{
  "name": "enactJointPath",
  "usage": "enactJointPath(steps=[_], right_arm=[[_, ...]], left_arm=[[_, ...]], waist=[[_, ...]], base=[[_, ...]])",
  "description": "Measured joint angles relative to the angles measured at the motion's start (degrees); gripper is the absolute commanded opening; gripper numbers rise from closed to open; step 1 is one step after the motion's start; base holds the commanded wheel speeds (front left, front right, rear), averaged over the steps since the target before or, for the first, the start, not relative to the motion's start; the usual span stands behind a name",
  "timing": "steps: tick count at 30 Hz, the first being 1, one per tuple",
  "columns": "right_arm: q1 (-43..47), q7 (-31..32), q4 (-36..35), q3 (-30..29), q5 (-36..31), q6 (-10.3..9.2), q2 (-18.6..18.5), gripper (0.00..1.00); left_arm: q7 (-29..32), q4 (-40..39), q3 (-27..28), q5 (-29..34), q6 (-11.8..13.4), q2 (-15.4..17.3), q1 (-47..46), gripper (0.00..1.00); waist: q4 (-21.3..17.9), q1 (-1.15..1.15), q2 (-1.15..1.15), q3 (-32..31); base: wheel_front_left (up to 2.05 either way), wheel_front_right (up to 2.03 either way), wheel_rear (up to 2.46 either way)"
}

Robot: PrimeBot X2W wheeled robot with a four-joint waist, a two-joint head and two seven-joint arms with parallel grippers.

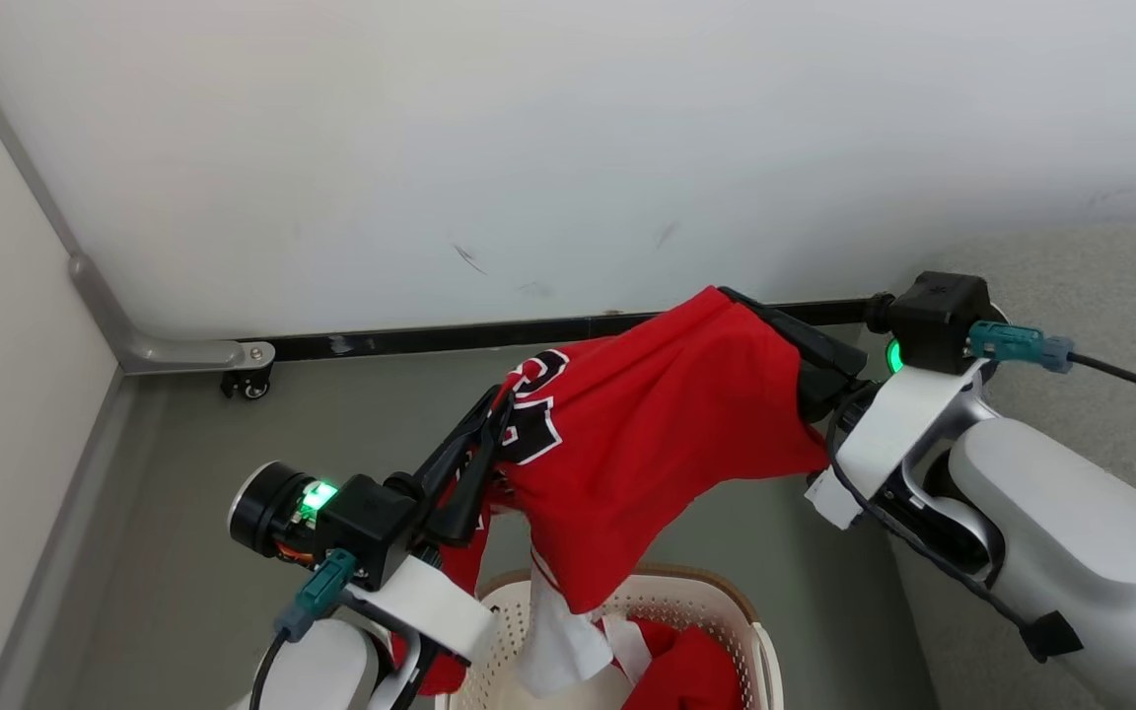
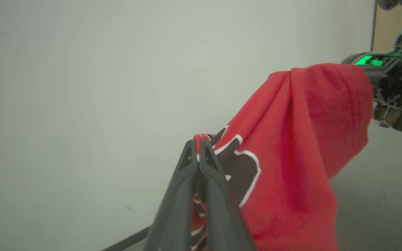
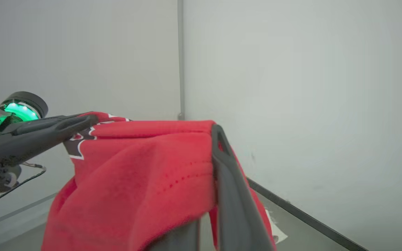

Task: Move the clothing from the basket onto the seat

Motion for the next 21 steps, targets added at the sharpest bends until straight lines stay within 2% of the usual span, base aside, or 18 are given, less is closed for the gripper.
enactJointPath(steps=[1,2,3,4,11,21], right_arm=[[0.01,0.01,-0.22,-0.84,-0.03,0.02,0.16,0.00],[0.02,0.01,-0.41,-1.55,-0.16,0.03,0.29,0.00],[0.08,0.01,-0.48,-2.34,-0.55,0.04,0.38,0.00],[0.19,0.01,-0.58,-2.99,-0.80,0.05,0.43,0.00],[2.11,0.00,-0.52,-8.69,-2.46,0.00,-0.78,0.00],[4.38,-0.07,-1.83,-15.36,-4.82,-0.04,-3.20,0.00]], left_arm=[[-0.01,-0.01,-0.01,-0.47,-0.22,-0.13,0.15,0.29],[-0.07,-0.01,-0.03,-0.89,-0.58,-0.25,0.29,0.29],[-0.08,-0.01,-0.08,-1.27,-0.92,-0.43,0.37,0.62],[-0.10,-0.04,-0.14,-1.65,-1.14,-0.64,0.40,1.00],[-0.88,-0.02,0.09,-4.00,-1.93,-0.49,1.53,1.00],[-1.53,-0.96,-1.57,-4.37,-4.45,0.03,2.30,1.00]], waist=[[-0.18,0.00,0.00,-0.04],[-0.35,0.00,0.00,-0.08],[-0.51,0.00,0.00,-0.13],[-0.66,0.00,0.00,-0.19],[-1.37,0.00,0.00,-0.70],[-2.12,0.00,0.00,-1.15]], base=[[0.00,0.00,0.00],[0.00,0.00,0.00],[0.00,0.00,0.00],[0.00,0.00,0.00],[0.00,0.00,0.00],[0.00,0.00,0.00]])
